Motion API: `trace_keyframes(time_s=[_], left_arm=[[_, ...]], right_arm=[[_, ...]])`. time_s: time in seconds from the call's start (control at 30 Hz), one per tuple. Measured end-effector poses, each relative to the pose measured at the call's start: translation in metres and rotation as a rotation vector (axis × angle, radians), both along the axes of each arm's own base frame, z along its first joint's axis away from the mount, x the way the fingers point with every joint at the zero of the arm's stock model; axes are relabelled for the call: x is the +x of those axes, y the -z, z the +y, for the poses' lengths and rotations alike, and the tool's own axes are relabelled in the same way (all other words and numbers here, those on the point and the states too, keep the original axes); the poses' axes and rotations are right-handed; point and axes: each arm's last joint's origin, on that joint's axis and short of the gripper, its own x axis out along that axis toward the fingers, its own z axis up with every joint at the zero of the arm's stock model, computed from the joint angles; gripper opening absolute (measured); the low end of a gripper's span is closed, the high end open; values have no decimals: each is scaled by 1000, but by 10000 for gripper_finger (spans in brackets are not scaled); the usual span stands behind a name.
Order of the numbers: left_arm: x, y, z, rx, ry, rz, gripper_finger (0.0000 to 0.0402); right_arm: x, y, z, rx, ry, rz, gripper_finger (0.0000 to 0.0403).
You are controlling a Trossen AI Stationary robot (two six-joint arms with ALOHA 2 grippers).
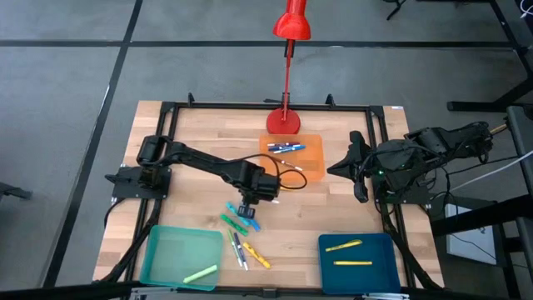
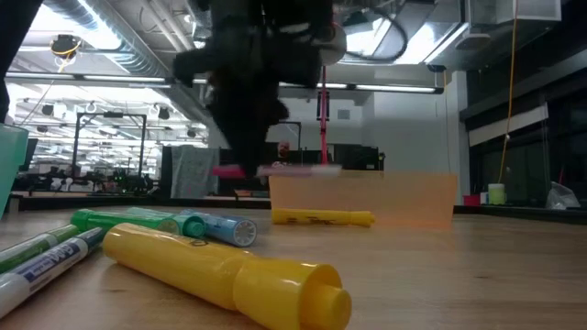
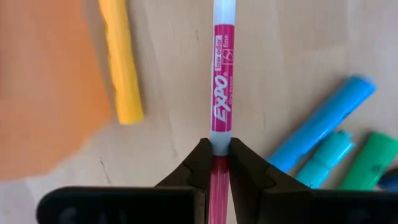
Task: Pick & Place Markers
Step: Put the pink marker pen into the orange bin
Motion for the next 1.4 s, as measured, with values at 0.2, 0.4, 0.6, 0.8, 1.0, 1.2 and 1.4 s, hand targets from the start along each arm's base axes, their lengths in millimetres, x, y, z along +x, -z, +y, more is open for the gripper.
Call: trace_keyframes(time_s=[0.2,0.4,0.6,0.8,1.0,1.2,1.4], left_arm=[[13,-26,1,15,1,-98,28],[23,-50,15,53,-7,-181,28],[27,-59,39,61,-58,-211,28],[28,-59,65,74,-96,-215,28],[29,-60,85,77,-135,-239,28],[35,-64,96,87,-131,-323,28],[39,-68,112,111,-142,-392,28]], right_arm=[[0,0,0,1,1,0,21],[0,0,0,2,1,0,21],[0,0,0,4,1,1,21],[0,1,0,1,1,8,21],[-1,1,0,-4,0,14,21],[-1,1,0,-4,0,14,21],[-1,1,0,2,3,14,21]])
